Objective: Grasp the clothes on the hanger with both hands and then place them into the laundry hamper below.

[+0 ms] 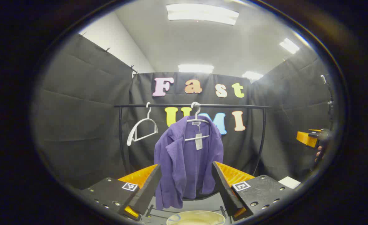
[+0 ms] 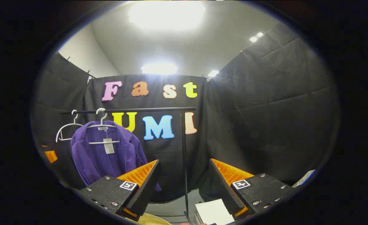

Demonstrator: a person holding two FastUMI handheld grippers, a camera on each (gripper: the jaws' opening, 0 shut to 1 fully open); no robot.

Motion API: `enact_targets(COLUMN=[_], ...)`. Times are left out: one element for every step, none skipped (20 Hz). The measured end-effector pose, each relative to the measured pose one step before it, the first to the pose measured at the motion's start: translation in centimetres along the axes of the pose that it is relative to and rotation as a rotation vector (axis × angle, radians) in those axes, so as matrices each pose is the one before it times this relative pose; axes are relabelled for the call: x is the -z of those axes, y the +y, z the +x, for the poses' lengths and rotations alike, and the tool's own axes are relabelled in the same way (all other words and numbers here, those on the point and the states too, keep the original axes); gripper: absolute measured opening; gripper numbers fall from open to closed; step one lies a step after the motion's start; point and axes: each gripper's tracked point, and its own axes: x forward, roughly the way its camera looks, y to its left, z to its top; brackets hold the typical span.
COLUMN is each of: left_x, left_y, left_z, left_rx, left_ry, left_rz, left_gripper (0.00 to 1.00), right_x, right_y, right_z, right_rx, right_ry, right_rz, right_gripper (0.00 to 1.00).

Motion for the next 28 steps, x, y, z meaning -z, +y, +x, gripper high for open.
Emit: enact_targets(left_x=[0.177,0.069,0.261,0.212,0.186,0.036,0.027,-0.023,0.135,0.012,0.026,0.053,0.046,0.040,0.259,0.167,0.109,-0.062,-0.127,-0.132,-0.064,-0.139,-0.287,-0.265,-0.233,-0.203,-0.135,-0.199], left_y=[0.231,0.143,0.146,0.014,-0.126,-0.084,-0.081,-0.039,0.016,0.056,0.074,0.032,0.069,0.126,0.252,0.259,0.347,0.198,0.083,0.034,0.197,0.242,0.074,0.105,0.069,0.118,0.044,-0.068], left_z=[-0.178,-0.056,-0.062,-0.008,-0.019,0.085,-0.107,0.081,0.153,0.093,0.029,0.048,0.013,-0.008,0.090,0.000,-0.116,0.030,-0.019,0.075,0.130,0.177,0.193,0.345,0.309,0.536,0.237,0.556], left_rx=[-0.00205,-0.00038,0.00000,0.00053,0.00336,0.00396,0.00196,0.00133,0.00192,-0.00007,0.00023,0.00161,0.00070,-0.00069,-0.00099,-0.00472,-0.00776,-0.00678,-0.00385,-0.00020,-0.00273,-0.00414,-0.00311,-0.00286,-0.00307,-0.00688,-0.00639,-0.00219], left_ry=[0.00420,0.00181,0.00160,0.00506,0.00558,0.00160,-0.00214,-0.00033,0.00096,-0.00021,-0.00041,-0.00019,-0.00075,0.00143,0.00513,0.00753,0.00272,0.00158,0.00038,0.00125,0.00246,0.00216,0.00025,0.00187,0.00010,0.00194,0.00181,0.00339], left_rz=[0.00191,-0.00117,-0.00637,-0.01103,-0.01115,-0.00808,-0.00342,0.00103,0.00380,0.00413,0.00030,-0.00241,-0.00440,-0.00346,-0.00134,0.00077,-0.00219,-0.00706,-0.01084,-0.01230,-0.01024,-0.00723,-0.00447,0.00026,0.00415,0.00449,0.00166,-0.00203], left_gripper=[0.93,0.96,0.96,0.96,0.96,0.96,0.93,0.96,0.96,0.96,0.93,0.96,0.96,0.96,0.96,0.96,0.96,0.93,0.93,0.96,0.96,0.96,0.96,0.93,0.96,0.93,0.96,0.93], right_x=[0.172,0.018,-0.010,0.003,0.242,0.019,-0.085,-0.202,-0.056,-0.065,0.047,-0.091,0.080,0.025,0.035,-0.025,-0.171,-0.223,-0.233,-0.353,-0.356,-0.340,-0.431,-0.207,0.012,-0.100,-0.190,-0.284], right_y=[0.502,0.361,0.037,0.006,0.072,0.110,0.101,0.090,0.241,0.168,0.217,0.254,0.252,0.382,0.341,0.397,0.591,0.796,0.778,0.730,0.376,0.874,0.854,1.031,0.980,0.754,0.348,0.431], right_z=[-0.073,-0.061,0.005,-0.005,-0.089,-0.146,-0.095,-0.046,-0.136,-0.053,-0.003,-0.029,-0.045,-0.055,-0.024,-0.060,0.203,0.177,0.263,0.446,0.129,0.538,0.410,0.701,0.754,0.831,0.946,0.983], right_rx=[-0.01354,-0.00889,-0.00167,0.00325,0.00102,-0.00071,0.00140,0.00088,-0.00113,0.00092,-0.00069,-0.00064,-0.00235,-0.00381,-0.00389,-0.00576,-0.01041,-0.01582,-0.01522,-0.01317,-0.01575,-0.01799,-0.02368,-0.02408,-0.03160,-0.02534,-0.01751,-0.01297], right_ry=[0.00727,0.00021,-0.00070,0.00120,0.00687,0.00432,-0.00028,-0.00184,-0.00109,0.00190,-0.00146,-0.00081,0.00102,0.00154,0.00181,0.00218,0.00166,0.00109,0.00063,0.00035,0.00528,0.00469,0.00209,0.00791,0.01186,0.00934,0.00715,0.00491], right_rz=[0.00449,-0.00354,-0.01062,-0.01213,-0.00829,-0.00173,0.00233,0.00460,0.00427,0.00337,0.00136,-0.00153,-0.00449,-0.00522,-0.00427,-0.00255,0.00214,0.00527,0.00576,0.00688,0.00772,0.01047,0.00909,0.01449,0.01756,0.01204,0.00082,-0.00849], right_gripper=[0.94,0.94,0.95,0.92,0.94,0.95,0.95,0.94,0.94,0.95,0.94,0.94,0.94,0.94,0.95,0.94,0.94,0.94,0.94,0.94,0.95,0.94,0.94,0.94,0.94,0.94,0.95,0.95])
